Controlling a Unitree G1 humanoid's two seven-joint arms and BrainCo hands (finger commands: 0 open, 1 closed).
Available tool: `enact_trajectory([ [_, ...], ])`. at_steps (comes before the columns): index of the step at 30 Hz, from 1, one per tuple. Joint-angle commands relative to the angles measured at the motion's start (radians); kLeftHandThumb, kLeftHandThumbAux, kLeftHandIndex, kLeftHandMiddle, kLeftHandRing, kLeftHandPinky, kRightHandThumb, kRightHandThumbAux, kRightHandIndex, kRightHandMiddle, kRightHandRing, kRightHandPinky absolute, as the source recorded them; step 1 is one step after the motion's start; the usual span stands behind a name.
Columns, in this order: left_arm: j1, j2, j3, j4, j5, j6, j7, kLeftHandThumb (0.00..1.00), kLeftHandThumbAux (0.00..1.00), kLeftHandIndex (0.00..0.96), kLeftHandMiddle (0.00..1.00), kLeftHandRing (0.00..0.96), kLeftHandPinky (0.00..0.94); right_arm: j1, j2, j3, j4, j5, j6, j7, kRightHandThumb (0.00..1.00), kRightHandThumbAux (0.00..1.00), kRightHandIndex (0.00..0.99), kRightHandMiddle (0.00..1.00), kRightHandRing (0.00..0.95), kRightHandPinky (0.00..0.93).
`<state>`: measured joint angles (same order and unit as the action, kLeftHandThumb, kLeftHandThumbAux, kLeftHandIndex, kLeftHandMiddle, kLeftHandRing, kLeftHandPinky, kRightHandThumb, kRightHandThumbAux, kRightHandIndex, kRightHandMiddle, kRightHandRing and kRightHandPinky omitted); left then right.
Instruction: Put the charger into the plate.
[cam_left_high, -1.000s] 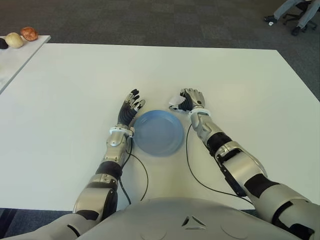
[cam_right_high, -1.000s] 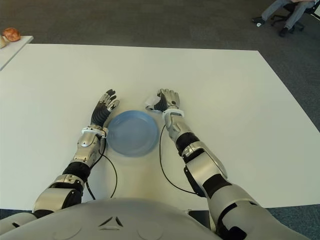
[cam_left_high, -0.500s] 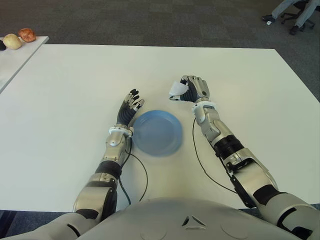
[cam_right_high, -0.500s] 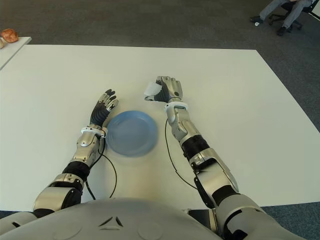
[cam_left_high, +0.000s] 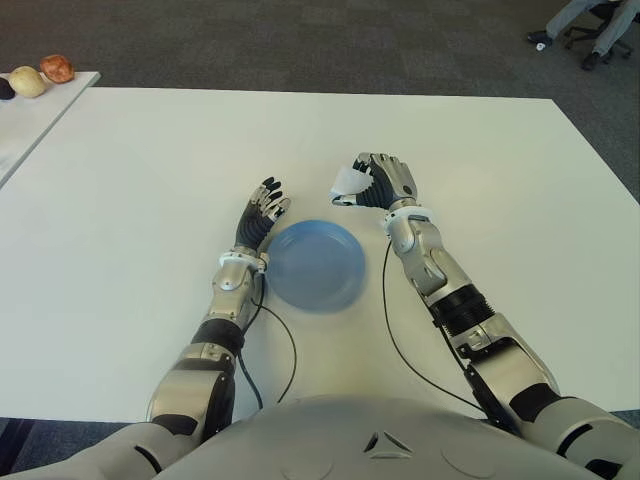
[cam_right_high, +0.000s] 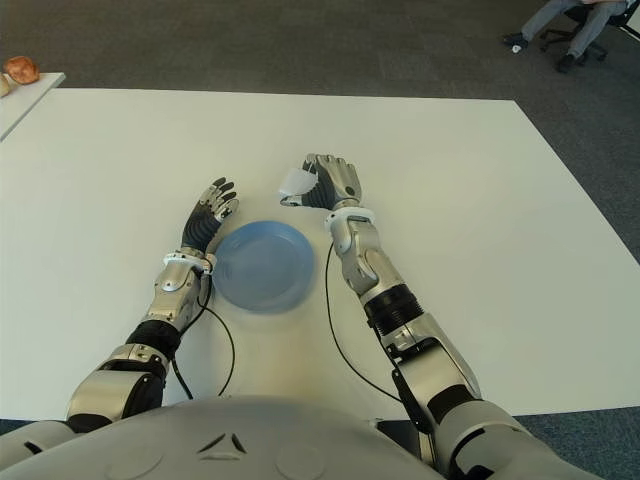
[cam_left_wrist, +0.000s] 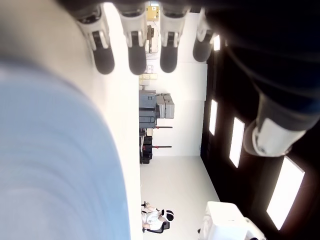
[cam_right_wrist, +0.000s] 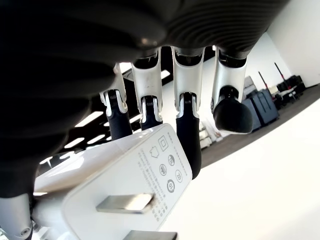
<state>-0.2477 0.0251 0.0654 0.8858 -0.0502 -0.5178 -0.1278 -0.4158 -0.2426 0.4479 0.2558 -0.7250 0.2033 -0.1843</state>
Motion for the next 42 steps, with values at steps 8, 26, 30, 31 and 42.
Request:
enact_trajectory([
  [8, 0.055, -0.002, 0.0, 0.089, 0.007, 0.043, -0.006, 0.0, 0.518, 0.088, 0.129, 0.135, 0.162, 0.024, -0.019, -0.001, -0.036, -0.016, -0.017, 0.029, 0.952, 0.658, 0.382, 0.504, 0.528, 0.8],
  [26, 0.046, -0.016, 0.02, 0.093, -0.002, 0.069, 0.035, 0.0, 0.542, 0.079, 0.118, 0.119, 0.147, 0.106, -0.029, 0.007, -0.168, -0.035, -0.01, 0.099, 0.954, 0.658, 0.383, 0.506, 0.532, 0.84],
  [30, 0.047, -0.019, 0.025, 0.092, -0.003, 0.063, 0.043, 0.0, 0.543, 0.076, 0.113, 0.114, 0.141, 0.144, -0.023, 0.015, -0.209, -0.041, 0.001, 0.115, 0.954, 0.658, 0.382, 0.506, 0.533, 0.842],
  [31, 0.047, -0.02, 0.026, 0.092, -0.002, 0.061, 0.046, 0.0, 0.543, 0.076, 0.112, 0.113, 0.14, 0.151, -0.022, 0.016, -0.218, -0.044, 0.005, 0.121, 0.954, 0.658, 0.382, 0.506, 0.533, 0.843],
  [42, 0.048, -0.02, 0.031, 0.085, 0.006, 0.059, 0.052, 0.0, 0.532, 0.065, 0.096, 0.099, 0.125, 0.223, -0.005, 0.043, -0.316, -0.102, 0.073, 0.208, 0.954, 0.658, 0.381, 0.507, 0.534, 0.844],
])
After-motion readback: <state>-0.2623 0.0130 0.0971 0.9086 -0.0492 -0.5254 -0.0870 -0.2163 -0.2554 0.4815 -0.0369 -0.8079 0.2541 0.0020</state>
